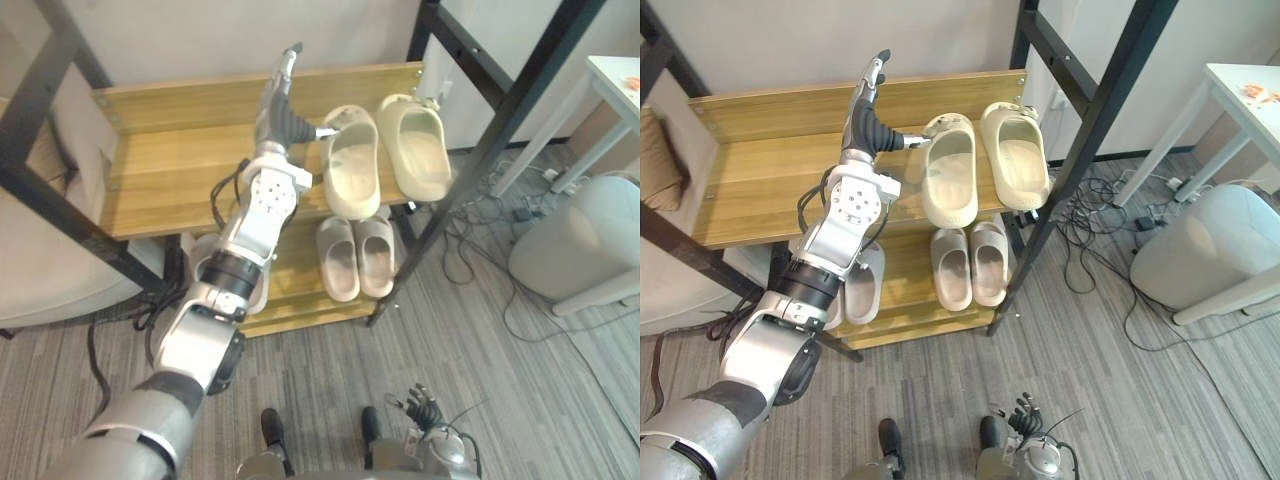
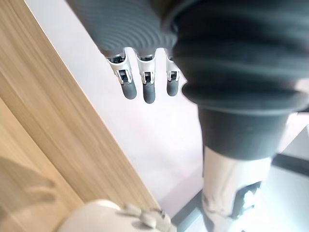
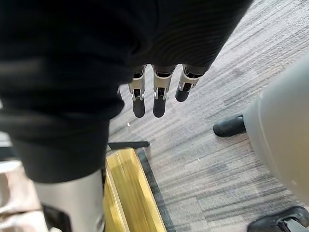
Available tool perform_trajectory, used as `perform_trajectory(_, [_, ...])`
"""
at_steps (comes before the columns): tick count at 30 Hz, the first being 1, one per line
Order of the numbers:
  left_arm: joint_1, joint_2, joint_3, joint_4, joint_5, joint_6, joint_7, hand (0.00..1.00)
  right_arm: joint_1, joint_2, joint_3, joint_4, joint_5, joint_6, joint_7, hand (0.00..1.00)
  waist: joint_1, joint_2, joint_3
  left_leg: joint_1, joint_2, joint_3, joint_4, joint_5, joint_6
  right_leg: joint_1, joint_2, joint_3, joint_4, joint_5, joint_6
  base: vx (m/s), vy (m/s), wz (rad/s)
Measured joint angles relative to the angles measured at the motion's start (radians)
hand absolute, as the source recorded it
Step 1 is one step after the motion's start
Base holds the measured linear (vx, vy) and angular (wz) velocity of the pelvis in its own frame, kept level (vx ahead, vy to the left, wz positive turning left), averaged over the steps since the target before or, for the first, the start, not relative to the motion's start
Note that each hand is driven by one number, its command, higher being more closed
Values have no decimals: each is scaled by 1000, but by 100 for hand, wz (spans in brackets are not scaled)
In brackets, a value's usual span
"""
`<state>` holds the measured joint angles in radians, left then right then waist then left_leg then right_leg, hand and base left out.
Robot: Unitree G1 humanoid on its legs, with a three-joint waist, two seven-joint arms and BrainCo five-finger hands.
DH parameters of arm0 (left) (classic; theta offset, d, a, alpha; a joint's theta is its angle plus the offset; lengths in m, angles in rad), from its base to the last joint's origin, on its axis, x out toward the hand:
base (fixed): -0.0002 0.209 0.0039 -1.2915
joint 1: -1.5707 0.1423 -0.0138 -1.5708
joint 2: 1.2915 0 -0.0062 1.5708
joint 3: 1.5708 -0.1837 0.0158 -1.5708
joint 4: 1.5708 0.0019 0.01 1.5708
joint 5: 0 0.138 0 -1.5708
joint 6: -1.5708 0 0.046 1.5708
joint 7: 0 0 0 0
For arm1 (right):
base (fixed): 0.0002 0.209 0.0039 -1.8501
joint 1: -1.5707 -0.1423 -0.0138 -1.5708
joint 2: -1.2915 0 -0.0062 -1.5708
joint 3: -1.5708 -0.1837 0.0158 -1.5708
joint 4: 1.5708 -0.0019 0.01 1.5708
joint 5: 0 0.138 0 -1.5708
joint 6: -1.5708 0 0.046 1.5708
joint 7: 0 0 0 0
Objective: Organize the slippers on the shoe rack
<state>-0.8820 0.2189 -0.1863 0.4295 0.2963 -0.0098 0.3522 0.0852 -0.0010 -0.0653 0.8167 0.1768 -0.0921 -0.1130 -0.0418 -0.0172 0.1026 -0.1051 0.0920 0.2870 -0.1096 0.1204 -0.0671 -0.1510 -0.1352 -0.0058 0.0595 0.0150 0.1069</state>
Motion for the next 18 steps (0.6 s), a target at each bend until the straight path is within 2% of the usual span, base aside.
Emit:
perform_trajectory(4, [120,0,-1,-124,-7,-23,8,0,-4,0,0,12,0,2,-2,0,5,7,-8,8,-4,-24,0,0,0,28,-5,-23,-10,-1,2,-18,13,17])
perform_trajectory(7, [273,-13,0,-221,2,-31,19,0,2,1,0,42,0,5,-4,0,25,14,-34,16,-7,-34,0,-1,-1,45,-5,-34,-17,-2,2,-13,11,10])
perform_trajectory(12, [440,-47,-8,-218,96,-31,16,0,-4,2,1,73,-2,8,-6,0,33,12,-52,53,-13,-60,0,-5,-4,112,-8,-66,-43,-13,-6,-19,6,16])
perform_trajectory(18, [488,-71,-31,-144,148,-30,12,0,-5,2,0,106,-2,12,-6,0,42,2,-64,52,-15,-87,-1,-8,0,126,-6,-99,-55,-27,-1,-40,-2,17])
